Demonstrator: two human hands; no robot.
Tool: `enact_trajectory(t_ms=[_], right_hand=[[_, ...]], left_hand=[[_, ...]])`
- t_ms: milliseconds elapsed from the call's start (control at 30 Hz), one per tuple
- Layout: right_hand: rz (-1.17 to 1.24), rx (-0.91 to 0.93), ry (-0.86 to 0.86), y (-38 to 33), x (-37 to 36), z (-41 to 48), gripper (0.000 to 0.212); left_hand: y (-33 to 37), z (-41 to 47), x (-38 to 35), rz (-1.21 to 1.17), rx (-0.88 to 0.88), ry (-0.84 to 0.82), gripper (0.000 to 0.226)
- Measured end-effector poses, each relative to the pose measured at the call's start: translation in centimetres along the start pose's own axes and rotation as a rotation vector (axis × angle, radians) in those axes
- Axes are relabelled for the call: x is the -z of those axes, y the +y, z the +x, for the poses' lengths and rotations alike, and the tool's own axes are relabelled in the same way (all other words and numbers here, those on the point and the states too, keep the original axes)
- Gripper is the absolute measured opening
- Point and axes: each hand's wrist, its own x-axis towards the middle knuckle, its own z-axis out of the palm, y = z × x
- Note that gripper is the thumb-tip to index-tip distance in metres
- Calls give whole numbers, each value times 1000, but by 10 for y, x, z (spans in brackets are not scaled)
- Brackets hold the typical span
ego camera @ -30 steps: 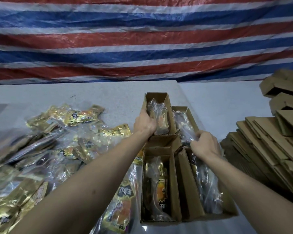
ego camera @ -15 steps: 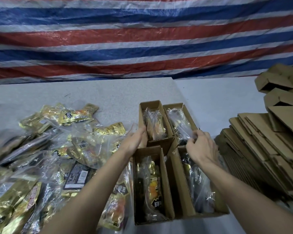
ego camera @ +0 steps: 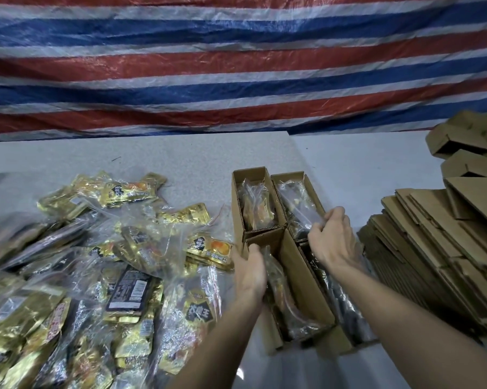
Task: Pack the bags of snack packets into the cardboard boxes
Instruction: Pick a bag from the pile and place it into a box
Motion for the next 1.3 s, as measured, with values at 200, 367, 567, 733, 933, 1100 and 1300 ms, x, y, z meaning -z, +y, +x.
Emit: enact_trajectory(t_ms=[200, 367, 567, 733, 933, 1100, 1300], right_hand=[[5, -4, -64, 3, 0, 0, 31], [98, 55, 117, -10, 11, -23, 37], [331, 249, 141, -48, 32, -106, 28], [534, 403, 109, -83, 28, -214, 20], [687, 409, -138, -110, -12, -312, 17], [744, 433, -408, -113, -42, -378, 25], [724, 513, -582, -120, -55, -441, 26]], left_hand=[[16, 0, 10, 130, 8, -104, 49], [26, -25, 35, 220, -85, -73, 37], [38, -78, 81, 222, -236, -29, 37], [24, -131, 145, 155, -371, -2, 12], [-28, -167, 245, 157, -439, 80, 11], [-90, -208, 338, 298, -492, 299, 15], [-143, -263, 441, 464, -461, 525, 20]])
